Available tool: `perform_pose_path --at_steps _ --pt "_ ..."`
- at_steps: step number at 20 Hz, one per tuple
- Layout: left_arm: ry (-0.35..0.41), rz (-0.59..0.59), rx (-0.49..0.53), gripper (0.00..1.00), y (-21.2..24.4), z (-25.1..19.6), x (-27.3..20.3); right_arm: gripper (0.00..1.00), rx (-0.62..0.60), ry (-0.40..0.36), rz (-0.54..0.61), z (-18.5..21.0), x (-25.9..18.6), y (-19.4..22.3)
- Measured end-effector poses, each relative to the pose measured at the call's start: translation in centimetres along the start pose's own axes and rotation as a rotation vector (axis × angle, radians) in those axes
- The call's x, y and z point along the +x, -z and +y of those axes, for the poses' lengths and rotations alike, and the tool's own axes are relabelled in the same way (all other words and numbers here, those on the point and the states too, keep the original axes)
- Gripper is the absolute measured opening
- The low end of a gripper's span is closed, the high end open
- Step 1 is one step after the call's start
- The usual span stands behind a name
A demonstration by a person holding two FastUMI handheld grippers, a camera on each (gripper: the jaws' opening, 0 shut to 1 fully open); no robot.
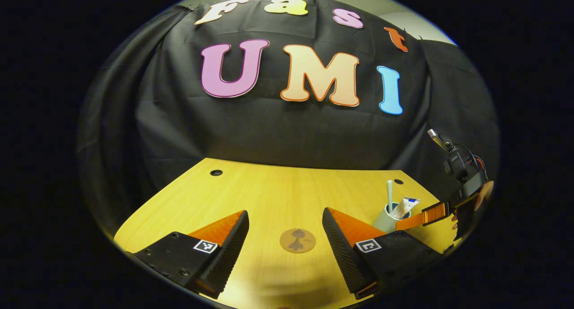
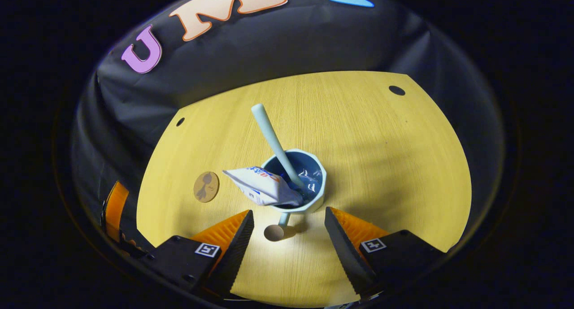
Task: Put the toothbrush and toothpaste on the desktop into the cup, then pick up the cup and place it on the coaster on the desktop.
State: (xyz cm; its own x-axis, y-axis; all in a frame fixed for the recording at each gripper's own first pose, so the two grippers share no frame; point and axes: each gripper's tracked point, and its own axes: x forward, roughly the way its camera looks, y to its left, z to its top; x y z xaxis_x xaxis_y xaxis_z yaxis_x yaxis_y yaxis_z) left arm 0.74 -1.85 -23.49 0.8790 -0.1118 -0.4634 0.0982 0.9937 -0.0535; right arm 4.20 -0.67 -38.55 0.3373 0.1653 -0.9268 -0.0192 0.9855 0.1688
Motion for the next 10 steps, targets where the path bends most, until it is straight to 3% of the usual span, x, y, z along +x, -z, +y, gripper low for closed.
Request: perform_pose_path --at_steps 2,3,4,7,10 --pt "-0.012 -0.007 -0.003 0.95 -0.2 1.7 -0.4 0.96 -0.014 0.035 0.041 -0.3 1.1 0.3" --pt "-0.016 -0.009 -0.001 0.95 -0.3 2.4 -0.6 0.89 -0.014 0.042 0.06 -0.3 1.6 0.5" --pt "-0.022 -0.01 0.006 0.95 -0.1 3.1 -0.8 0.93 -0.011 0.053 0.079 -0.4 2.0 0.7" --pt "-0.038 -0.002 0.017 0.95 0.0 5.0 -1.1 0.71 0.005 0.07 0.121 -1.0 2.9 1.2" --pt "-0.034 0.014 -0.015 0.95 0.2 5.8 -1.3 0.66 0.022 0.079 0.157 -1.1 2.6 1.6"
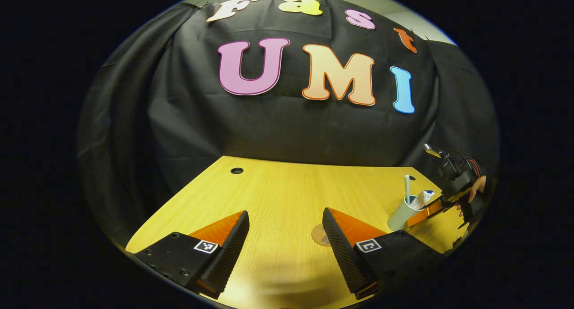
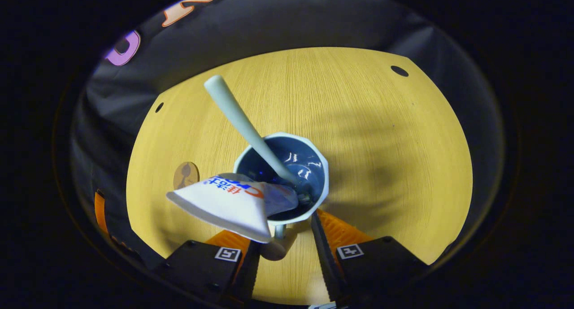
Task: Put the toothbrush and toothpaste on the desktop into the cup, then pick up the cup and place it on the coaster on the desktop.
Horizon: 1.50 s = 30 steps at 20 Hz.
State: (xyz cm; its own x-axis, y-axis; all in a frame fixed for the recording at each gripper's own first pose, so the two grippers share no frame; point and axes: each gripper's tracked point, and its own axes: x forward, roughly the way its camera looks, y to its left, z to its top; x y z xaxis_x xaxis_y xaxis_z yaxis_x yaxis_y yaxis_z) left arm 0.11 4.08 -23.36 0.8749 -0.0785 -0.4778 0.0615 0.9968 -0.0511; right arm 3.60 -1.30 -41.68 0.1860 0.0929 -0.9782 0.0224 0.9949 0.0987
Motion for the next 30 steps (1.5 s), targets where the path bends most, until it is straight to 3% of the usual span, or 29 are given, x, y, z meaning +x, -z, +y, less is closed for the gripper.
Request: perform_pose_path --at_steps 4,9,11,14,19,30 --pt "0.006 -0.007 0.012 0.95 -0.5 1.1 0.4 0.32 -0.036 0.035 0.028 0.3 0.6 0.2" --pt "0.015 -0.004 0.004 0.95 -0.7 2.3 1.5 0.28 -0.088 0.075 0.015 0.2 0.7 0.0" --pt "0.016 0.005 -0.003 0.95 -0.4 2.5 1.7 0.21 -0.071 0.073 0.008 0.4 0.7 0.1" --pt "0.014 0.005 -0.003 0.95 -0.3 3.3 1.8 0.24 -0.057 0.046 0.002 1.1 0.6 -0.2" --pt "0.016 0.005 -0.002 0.95 -0.7 4.0 2.6 0.21 -0.069 -0.014 -0.006 1.7 0.7 -0.5" --pt "-0.004 -0.002 -0.029 0.95 -0.5 7.0 2.4 0.24 -0.191 -0.105 -0.011 2.8 1.3 -0.8"
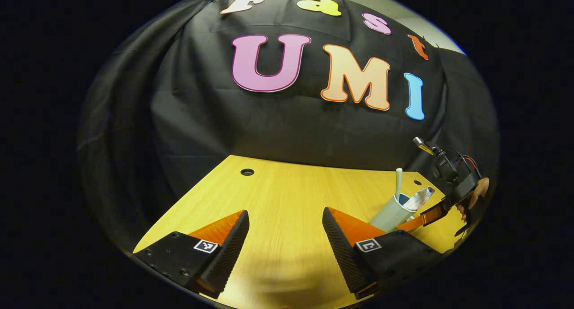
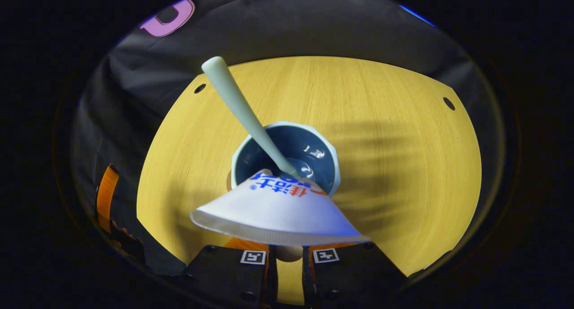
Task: Put the toothbrush and toothpaste on the desktop into the cup, then pick up the cup and place it on the coaster on the desktop.
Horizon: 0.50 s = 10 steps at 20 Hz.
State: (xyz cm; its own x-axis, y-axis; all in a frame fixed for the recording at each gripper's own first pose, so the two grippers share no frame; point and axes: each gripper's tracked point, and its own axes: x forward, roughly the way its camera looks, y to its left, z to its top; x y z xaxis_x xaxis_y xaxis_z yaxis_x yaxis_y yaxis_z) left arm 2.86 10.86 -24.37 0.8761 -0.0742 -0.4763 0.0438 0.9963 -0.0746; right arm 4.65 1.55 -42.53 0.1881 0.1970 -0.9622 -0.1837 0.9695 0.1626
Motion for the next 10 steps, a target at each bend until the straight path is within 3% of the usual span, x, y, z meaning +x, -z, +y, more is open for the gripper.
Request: perform_pose_path --at_steps 3,4,6,7,8,10 --pt "-0.025 -0.003 -0.007 0.95 0.1 1.8 -0.3 0.24 -0.033 -0.01 0.005 0.0 0.1 0.0" --pt "-0.033 -0.005 -0.01 0.95 0.2 2.3 -0.3 0.19 -0.049 -0.011 0.009 0.0 0.1 0.0" --pt "-0.044 0.0 -0.02 0.95 0.5 3.1 -0.5 0.24 -0.072 -0.015 0.021 -0.1 -0.1 0.1" --pt "-0.049 0.004 -0.022 0.95 0.6 3.4 -0.5 0.19 -0.083 -0.019 0.028 -0.2 -0.1 0.1" --pt "-0.052 0.006 -0.026 0.95 0.8 3.7 -0.5 0.24 -0.09 -0.023 0.038 -0.3 -0.2 0.1" --pt "-0.053 0.006 -0.034 0.95 0.9 3.8 -0.4 0.24 -0.109 -0.019 0.057 -0.6 -0.4 0.0"
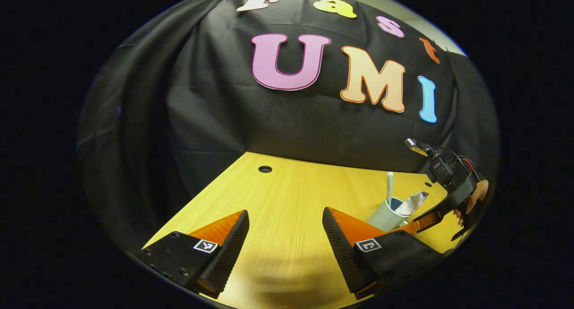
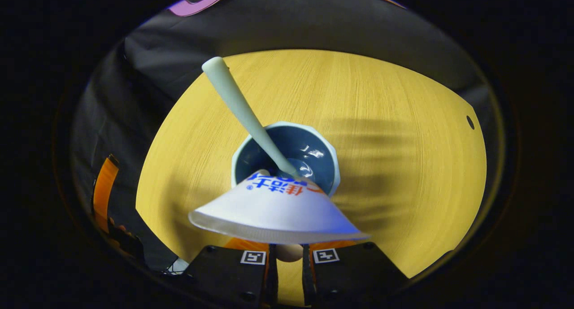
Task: Put the toothbrush and toothpaste on the desktop into the cup, then pick up the cup and place it on the coaster on the desktop.
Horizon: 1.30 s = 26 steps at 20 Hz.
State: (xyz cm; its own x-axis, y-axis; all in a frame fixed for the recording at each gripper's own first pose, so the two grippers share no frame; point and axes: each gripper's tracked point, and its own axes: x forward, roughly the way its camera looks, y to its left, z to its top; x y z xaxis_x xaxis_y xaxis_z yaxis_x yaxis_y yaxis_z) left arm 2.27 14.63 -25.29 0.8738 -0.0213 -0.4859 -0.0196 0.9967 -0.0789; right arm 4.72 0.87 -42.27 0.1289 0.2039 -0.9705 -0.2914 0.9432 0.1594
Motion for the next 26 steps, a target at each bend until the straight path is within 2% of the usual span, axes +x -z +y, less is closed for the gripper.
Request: perform_pose_path --at_steps 1,2,4,7,8,9,10,11,12,13,16,17,18,21,22,23,24,26 --pt "0.0 0.005 -0.004 0.95 0.1 0.0 0.0 0.24 -0.011 0.007 0.007 -0.2 0.0 0.0" --pt "0.002 0.007 -0.007 0.95 0.2 0.0 0.1 0.19 -0.019 0.016 0.01 -0.6 -0.1 -0.2" --pt "0.007 0.013 -0.003 0.95 0.3 0.0 0.3 0.25 -0.037 0.03 -0.006 -1.2 -0.2 -0.2" --pt "0.024 0.013 0.01 0.95 0.1 -1.0 0.6 0.3 -0.049 -0.015 -0.055 -0.8 -1.9 -0.7" --pt "0.032 0.013 0.01 0.95 -0.1 -1.6 0.9 0.51 -0.061 -0.017 -0.079 -0.7 -2.6 -1.1" --pt "0.038 0.013 0.011 0.95 -0.2 -2.2 1.1 0.53 -0.073 -0.018 -0.117 -0.7 -3.0 -1.5" --pt "0.047 0.01 0.013 0.95 -0.4 -2.9 1.3 0.7 -0.078 -0.024 -0.164 -0.8 -3.8 -2.0" --pt "0.057 0.003 0.018 0.95 -0.7 -3.7 1.4 0.75 -0.082 -0.023 -0.21 -1.2 -4.6 -2.2" --pt "0.069 -0.001 0.024 0.95 -0.9 -4.7 1.4 0.89 -0.085 -0.006 -0.258 -2.0 -5.4 -2.3" --pt "0.083 0.0 0.03 0.95 -0.9 -5.7 1.5 0.98 -0.089 0.009 -0.309 -2.8 -6.0 -2.6" --pt "0.124 -0.015 0.052 0.95 -1.8 -8.8 1.3 0.99 -0.104 0.05 -0.468 -5.2 -9.2 -2.9" --pt "0.139 -0.031 0.06 0.95 -2.3 -9.9 1.2 0.94 -0.101 0.062 -0.523 -5.8 -10.3 -2.9" --pt "0.148 -0.05 0.069 0.95 -2.8 -10.9 1.0 0.99 -0.094 0.073 -0.571 -6.4 -11.4 -2.8" --pt "0.162 -0.072 0.075 0.95 -3.2 -13.2 0.4 0.99 -0.068 0.122 -0.713 -8.7 -15.1 -3.0" --pt "0.166 -0.078 0.073 0.95 -3.3 -14.0 0.2 0.94 -0.054 0.141 -0.767 -9.4 -16.6 -3.3" --pt "0.165 -0.085 0.075 0.95 -3.6 -14.6 -0.2 0.99 -0.042 0.164 -0.82 -10.0 -18.0 -3.5" --pt "0.163 -0.096 0.074 0.95 -3.8 -15.0 -0.5 0.94 -0.029 0.179 -0.873 -10.7 -19.6 -3.7" --pt "0.162 -0.116 0.062 0.95 -4.5 -16.0 -1.1 0.99 -0.008 0.214 -0.962 -11.7 -22.6 -3.7"
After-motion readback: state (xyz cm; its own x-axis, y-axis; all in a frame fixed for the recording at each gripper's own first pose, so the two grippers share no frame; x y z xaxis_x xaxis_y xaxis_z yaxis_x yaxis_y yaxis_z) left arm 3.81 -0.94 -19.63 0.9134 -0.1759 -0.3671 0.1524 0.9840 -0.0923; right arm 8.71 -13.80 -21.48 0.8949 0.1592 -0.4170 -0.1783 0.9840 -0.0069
